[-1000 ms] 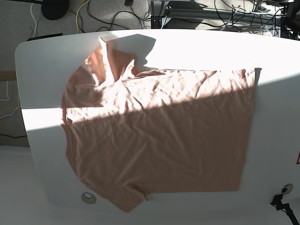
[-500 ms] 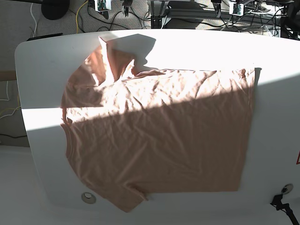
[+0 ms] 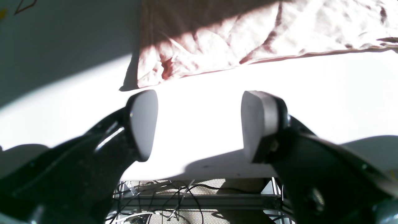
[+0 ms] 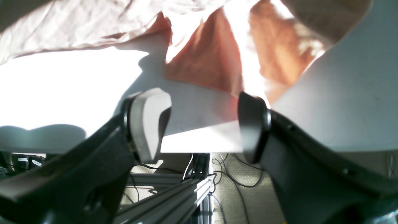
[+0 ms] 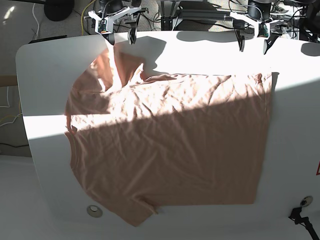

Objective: Fold the T-shirt properly
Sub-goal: 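Lower both grippers toward the shoulder edges of the peach T-shirt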

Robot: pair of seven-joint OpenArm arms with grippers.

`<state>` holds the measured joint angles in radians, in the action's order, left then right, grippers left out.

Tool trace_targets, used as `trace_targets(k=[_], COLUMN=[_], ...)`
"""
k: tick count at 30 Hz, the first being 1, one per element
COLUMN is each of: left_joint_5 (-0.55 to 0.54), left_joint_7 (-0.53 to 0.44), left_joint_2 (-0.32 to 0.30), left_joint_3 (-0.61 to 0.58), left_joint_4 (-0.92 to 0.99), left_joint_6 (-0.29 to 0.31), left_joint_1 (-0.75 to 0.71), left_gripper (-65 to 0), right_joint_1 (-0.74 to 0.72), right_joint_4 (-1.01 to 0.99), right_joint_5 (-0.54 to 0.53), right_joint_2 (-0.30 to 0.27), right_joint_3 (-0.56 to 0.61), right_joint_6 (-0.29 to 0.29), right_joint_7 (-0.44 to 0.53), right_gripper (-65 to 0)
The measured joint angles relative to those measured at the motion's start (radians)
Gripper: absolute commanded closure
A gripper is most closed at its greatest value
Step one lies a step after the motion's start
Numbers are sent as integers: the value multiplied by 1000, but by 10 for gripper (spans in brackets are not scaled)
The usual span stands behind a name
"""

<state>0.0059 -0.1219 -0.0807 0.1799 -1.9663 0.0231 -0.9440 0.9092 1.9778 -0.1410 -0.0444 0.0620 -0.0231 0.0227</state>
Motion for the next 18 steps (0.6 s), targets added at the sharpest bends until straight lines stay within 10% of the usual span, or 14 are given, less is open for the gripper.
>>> trace_targets(k=[18], left_joint_5=[-243], left_joint_7=[72], left_joint_2=[-128], left_joint_3=[94], left_joint_4=[5], left_joint_6=[-7], left_joint_1=[85], left_gripper=[-390], right_joint_1=[-79], right_joint_4=[-3], right_joint_5=[-178], right_joint_2=[2], right_joint_3=[-183], right_joint_6=[-3], right_joint_7=[-115], right_gripper=[-367])
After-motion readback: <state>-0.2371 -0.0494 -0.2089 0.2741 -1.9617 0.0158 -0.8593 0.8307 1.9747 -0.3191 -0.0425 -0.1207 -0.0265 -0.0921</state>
